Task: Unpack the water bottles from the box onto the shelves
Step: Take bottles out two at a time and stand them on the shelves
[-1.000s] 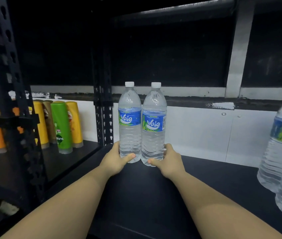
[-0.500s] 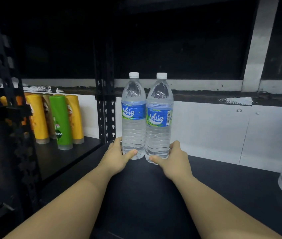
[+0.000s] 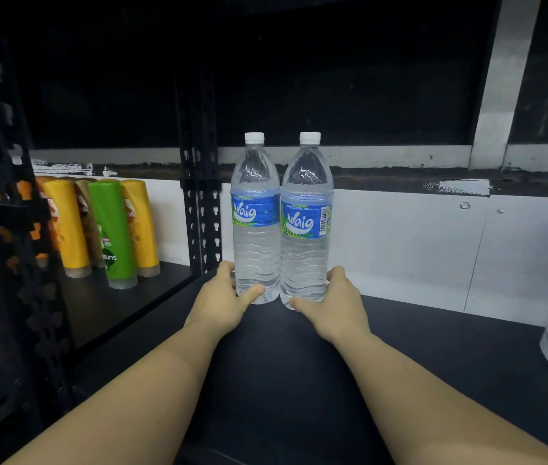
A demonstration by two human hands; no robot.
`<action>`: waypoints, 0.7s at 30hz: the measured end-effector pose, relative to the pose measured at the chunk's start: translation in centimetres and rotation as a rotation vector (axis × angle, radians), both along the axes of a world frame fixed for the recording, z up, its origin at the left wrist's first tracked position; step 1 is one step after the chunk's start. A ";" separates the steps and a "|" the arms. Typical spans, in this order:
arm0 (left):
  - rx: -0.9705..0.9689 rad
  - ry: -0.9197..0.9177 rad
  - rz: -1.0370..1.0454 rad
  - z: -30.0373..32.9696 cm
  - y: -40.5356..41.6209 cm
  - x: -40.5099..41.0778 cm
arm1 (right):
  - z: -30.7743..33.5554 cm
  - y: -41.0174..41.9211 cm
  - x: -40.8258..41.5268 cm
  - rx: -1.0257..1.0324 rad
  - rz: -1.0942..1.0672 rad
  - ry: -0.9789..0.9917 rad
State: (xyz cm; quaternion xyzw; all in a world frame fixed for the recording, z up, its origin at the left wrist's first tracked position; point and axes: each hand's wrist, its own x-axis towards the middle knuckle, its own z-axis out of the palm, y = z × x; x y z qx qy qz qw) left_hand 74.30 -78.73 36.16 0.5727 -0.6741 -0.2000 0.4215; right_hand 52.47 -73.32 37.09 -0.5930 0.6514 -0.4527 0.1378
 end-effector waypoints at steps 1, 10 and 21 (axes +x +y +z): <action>-0.001 -0.002 -0.003 0.0 0.0 0.0 | 0.0 0.0 0.0 0.001 0.003 0.010; -0.014 -0.059 -0.006 -0.2 -0.4 0.3 | 0.3 0.5 0.0 0.008 0.002 0.063; -0.014 -0.088 0.026 0.2 0.3 0.0 | 0.8 2.7 0.6 0.076 0.020 0.034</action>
